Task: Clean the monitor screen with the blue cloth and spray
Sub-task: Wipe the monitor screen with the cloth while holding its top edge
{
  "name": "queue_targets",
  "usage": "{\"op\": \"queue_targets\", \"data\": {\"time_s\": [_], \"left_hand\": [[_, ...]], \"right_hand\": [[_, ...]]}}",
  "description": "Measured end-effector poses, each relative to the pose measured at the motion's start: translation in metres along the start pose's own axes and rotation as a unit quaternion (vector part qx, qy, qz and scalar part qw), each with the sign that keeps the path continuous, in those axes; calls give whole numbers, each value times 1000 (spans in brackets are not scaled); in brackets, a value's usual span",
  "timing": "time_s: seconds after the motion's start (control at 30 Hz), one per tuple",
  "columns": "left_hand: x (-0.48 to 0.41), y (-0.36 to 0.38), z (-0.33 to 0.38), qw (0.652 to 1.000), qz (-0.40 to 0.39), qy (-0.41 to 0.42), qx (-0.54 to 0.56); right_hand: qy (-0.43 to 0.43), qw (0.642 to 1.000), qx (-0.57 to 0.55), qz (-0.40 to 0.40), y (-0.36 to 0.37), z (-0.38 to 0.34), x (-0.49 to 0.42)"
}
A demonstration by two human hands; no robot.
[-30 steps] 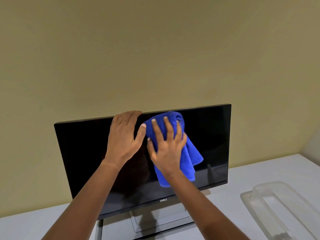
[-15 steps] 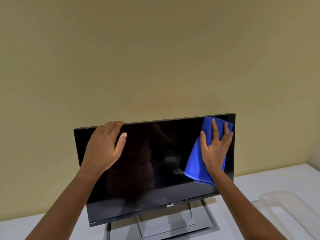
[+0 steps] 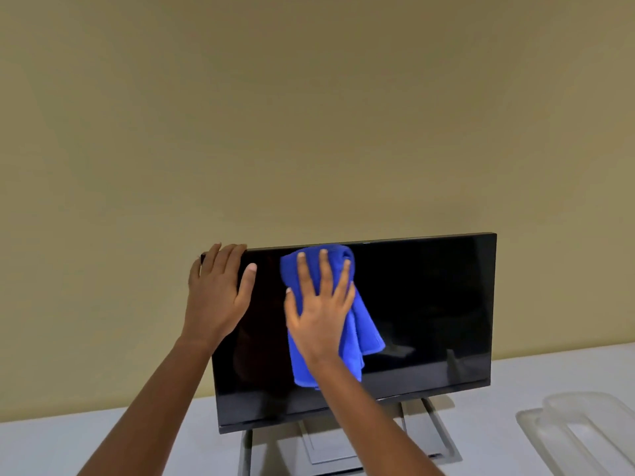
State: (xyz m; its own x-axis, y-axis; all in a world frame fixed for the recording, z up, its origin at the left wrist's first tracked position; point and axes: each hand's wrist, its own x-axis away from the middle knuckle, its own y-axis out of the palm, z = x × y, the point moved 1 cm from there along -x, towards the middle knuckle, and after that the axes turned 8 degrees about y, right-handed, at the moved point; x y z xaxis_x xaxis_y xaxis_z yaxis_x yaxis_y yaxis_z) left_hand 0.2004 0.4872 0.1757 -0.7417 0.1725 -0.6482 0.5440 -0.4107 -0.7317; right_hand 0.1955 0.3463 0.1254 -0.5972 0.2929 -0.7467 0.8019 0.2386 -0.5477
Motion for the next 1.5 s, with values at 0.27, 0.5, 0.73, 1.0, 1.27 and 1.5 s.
{"op": "queue_targets", "data": {"time_s": [0.27,0.5,0.73,1.0,1.27,1.5], "left_hand": [[0,-20,-17,998,-20,60,13],[13,-21,-28,994,10,31,100],[13,-16,-24,973,61,-21,222],[14,-10,-29,959,83,-27,270],[14,-5,-28,943,119,-48,307],[17,-7,-24,957,119,-37,263]], "right_hand": [[-123,987,107,-14,-8,43,-2],[241,969,-55,3,-25,100,-25],[252,967,-46,19,-14,25,-22],[-222,966,128,-38,15,-47,28],[-475,848,209,-111,33,2,81],[-569,764,253,-169,29,60,108]]}}
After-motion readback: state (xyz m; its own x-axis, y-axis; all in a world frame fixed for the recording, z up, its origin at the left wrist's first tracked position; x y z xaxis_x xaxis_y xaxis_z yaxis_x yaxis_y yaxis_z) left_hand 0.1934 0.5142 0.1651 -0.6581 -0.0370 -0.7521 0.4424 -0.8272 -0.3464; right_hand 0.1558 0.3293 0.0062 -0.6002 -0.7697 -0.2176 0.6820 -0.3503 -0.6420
